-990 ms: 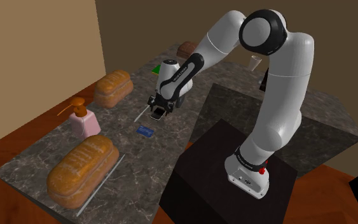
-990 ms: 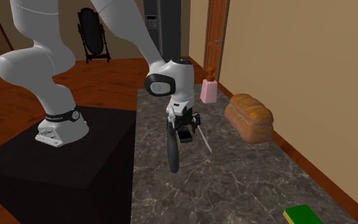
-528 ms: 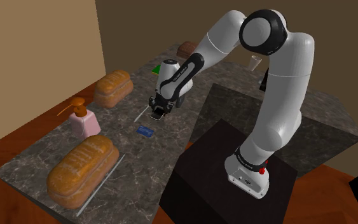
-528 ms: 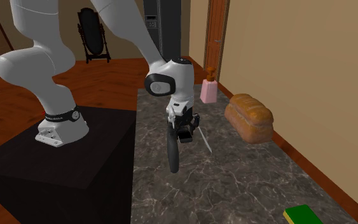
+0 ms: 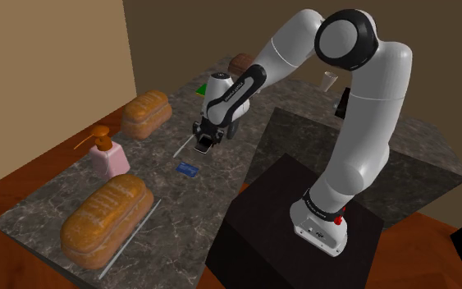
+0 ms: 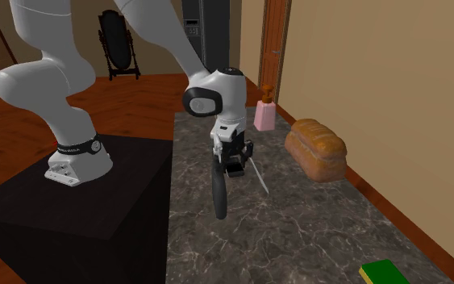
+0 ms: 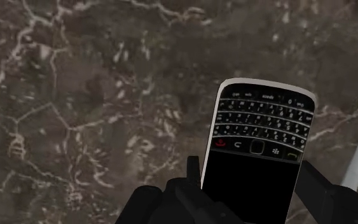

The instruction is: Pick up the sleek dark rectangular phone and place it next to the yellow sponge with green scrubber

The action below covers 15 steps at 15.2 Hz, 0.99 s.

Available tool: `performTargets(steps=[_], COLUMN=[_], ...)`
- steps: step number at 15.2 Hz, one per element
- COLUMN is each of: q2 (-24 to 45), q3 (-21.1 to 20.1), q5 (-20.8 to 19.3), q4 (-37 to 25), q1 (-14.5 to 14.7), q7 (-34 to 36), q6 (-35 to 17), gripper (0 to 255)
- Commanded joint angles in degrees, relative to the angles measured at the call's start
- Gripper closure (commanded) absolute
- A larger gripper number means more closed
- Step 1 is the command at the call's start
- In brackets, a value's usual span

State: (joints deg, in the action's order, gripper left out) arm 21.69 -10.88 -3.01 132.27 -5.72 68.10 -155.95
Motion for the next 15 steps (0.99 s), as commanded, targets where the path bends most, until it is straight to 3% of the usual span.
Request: performTargets(steps=[1,15], q2=[-1.34,-10.55], q3=[-0.34,-2.04], q5=[0.42,3.48], q4=[0.11,0.07], q1=[-0.26,-1.53], q7=[-0.25,-2.06], q6=[1.23,10.33], gripper=[255,255])
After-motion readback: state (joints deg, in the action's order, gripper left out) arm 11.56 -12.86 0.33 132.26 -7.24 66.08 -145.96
